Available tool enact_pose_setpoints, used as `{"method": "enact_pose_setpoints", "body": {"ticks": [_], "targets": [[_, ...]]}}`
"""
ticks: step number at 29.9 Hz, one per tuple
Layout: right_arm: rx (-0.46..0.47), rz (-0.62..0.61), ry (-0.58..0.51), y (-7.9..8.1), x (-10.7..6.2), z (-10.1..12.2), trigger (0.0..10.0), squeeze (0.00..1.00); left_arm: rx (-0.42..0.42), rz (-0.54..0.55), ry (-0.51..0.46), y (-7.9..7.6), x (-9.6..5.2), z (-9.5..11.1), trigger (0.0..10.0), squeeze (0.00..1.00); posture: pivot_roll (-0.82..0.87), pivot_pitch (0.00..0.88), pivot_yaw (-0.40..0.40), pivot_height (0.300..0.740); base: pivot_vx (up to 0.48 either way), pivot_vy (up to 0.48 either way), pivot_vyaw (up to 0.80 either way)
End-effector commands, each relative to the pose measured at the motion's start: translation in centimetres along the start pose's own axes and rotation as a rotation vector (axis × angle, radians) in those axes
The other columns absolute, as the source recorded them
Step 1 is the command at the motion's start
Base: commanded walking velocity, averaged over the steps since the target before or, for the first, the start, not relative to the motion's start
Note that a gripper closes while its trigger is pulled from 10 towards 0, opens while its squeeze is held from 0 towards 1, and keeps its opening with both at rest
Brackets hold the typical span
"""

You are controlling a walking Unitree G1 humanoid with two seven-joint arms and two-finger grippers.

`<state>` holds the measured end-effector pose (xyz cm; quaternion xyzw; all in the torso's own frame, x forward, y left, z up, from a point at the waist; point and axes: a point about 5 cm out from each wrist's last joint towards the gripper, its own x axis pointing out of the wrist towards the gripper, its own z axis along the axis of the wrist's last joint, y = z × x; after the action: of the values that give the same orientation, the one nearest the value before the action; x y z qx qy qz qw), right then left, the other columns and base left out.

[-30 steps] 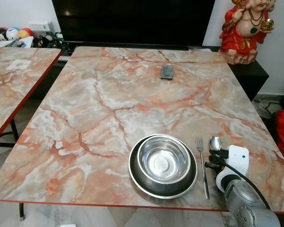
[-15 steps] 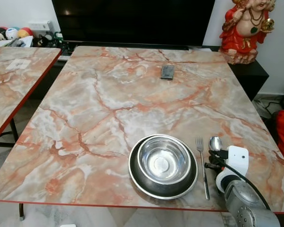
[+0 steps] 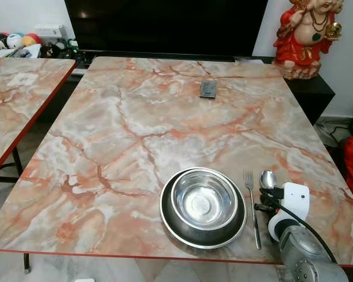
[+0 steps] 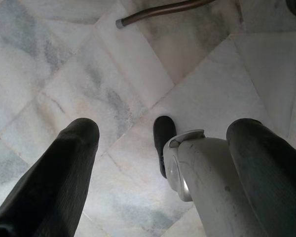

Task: Setting the table

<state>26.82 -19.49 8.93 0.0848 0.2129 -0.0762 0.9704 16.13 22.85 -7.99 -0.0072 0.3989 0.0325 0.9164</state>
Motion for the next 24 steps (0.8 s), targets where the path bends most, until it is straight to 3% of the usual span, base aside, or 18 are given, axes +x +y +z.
{"method": "enact_pose_setpoints", "body": {"ticks": [1, 10, 11, 12, 18, 20, 24], "targets": [[-0.002, -0.021, 0.049, -0.53, -0.23, -1.06, 10.0, 0.08, 0.01, 0.005, 0.037, 0.36, -0.33, -0.88, 10.0, 0.0, -0.04, 0.125, -0.013, 0.74, 0.0, 0.0, 0.0], [-0.005, -0.024, 0.043, -0.56, -0.28, -0.95, 10.0, 0.13, 0.01, 0.005, 0.035, 0.36, -0.33, -0.86, 10.0, 0.0, -0.04, 0.124, -0.014, 0.74, 0.0, 0.0, 0.0], [-0.008, -0.025, 0.043, -0.59, -0.28, -0.93, 10.0, 0.39, 0.01, 0.005, 0.035, 0.36, -0.33, -0.86, 10.0, 0.0, -0.04, 0.123, -0.015, 0.74, 0.0, 0.0, 0.0], [-0.01, -0.026, 0.042, -0.62, -0.28, -0.91, 10.0, 0.56, 0.01, 0.005, 0.035, 0.35, -0.33, -0.86, 10.0, 0.0, -0.04, 0.123, -0.015, 0.74, 0.0, 0.0, 0.0], [-0.017, -0.026, 0.039, -0.52, -0.27, -0.84, 10.0, 0.5, 0.009, 0.006, 0.034, 0.34, -0.33, -0.87, 10.0, 0.0, -0.04, 0.125, -0.016, 0.74, 0.0, 0.0, 0.0], [-0.018, -0.028, 0.04, -0.53, -0.3, -0.86, 10.0, 0.43, 0.009, 0.005, 0.034, 0.34, -0.34, -0.88, 10.0, 0.0, -0.04, 0.123, -0.017, 0.74, 0.0, 0.0, 0.0], [-0.021, -0.028, 0.042, -0.57, -0.33, -0.92, 10.0, 0.43, 0.01, 0.004, 0.035, 0.35, -0.34, -0.88, 10.0, 0.0, -0.04, 0.124, -0.016, 0.74, 0.0, 0.0, 0.0]]}}
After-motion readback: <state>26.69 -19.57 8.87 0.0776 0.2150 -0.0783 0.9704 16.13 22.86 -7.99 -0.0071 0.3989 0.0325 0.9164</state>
